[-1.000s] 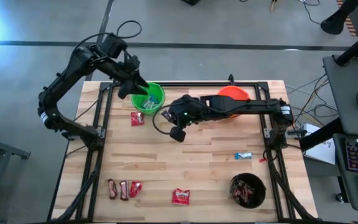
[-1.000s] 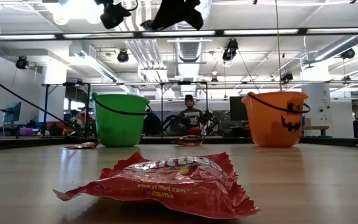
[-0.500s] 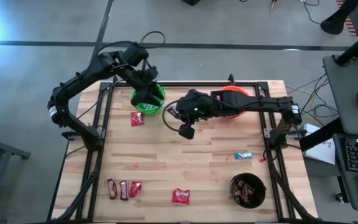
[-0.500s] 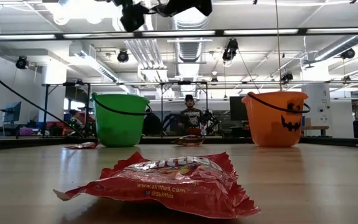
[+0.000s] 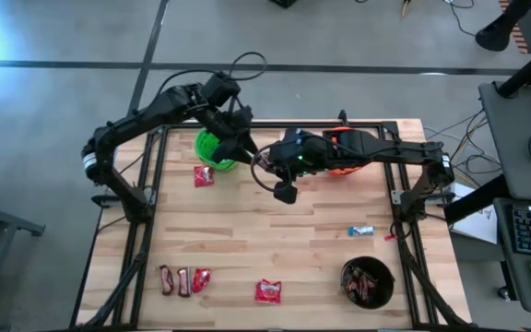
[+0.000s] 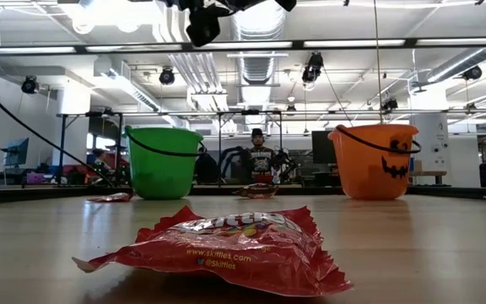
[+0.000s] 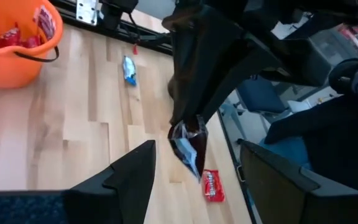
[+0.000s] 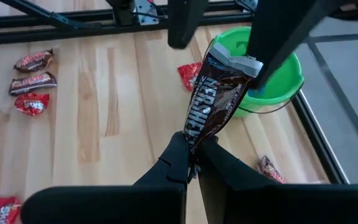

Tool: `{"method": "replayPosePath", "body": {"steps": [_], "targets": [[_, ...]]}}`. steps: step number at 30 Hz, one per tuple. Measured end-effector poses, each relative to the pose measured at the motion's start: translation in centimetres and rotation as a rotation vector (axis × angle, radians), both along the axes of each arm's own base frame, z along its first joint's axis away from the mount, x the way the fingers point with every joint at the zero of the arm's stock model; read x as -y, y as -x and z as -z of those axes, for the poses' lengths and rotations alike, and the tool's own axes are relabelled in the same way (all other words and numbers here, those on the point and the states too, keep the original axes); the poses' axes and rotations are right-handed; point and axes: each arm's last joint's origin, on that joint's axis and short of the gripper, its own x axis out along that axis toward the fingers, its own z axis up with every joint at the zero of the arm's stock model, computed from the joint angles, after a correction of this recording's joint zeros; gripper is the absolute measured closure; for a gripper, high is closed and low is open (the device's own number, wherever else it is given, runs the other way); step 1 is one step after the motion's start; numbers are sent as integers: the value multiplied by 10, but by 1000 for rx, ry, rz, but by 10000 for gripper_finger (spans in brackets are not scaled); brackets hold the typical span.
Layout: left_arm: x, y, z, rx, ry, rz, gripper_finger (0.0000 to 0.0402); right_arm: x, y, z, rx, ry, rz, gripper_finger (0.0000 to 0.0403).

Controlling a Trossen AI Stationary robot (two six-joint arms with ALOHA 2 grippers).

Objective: Sort candy
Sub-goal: Put the brown candy into the black bucket

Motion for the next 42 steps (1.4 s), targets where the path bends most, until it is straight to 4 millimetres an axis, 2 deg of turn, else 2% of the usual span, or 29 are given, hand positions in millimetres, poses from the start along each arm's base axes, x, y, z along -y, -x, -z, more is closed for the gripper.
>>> {"method": "replayPosePath", "body": {"steps": [11,25,31,42], "targets": [[-3,-11,10,-26,41,4,197,0,1,1,-14,9,-9,390],[-4,-14,8,15,20,4,317,0,1,1,-13,6,-6,390],[-4,-14,8,14,21,3,354,0,0,1,-13,6,-5,390],[-3,-14,8,7,72,21,363,0,0,1,-9,5,-6,390]]}}
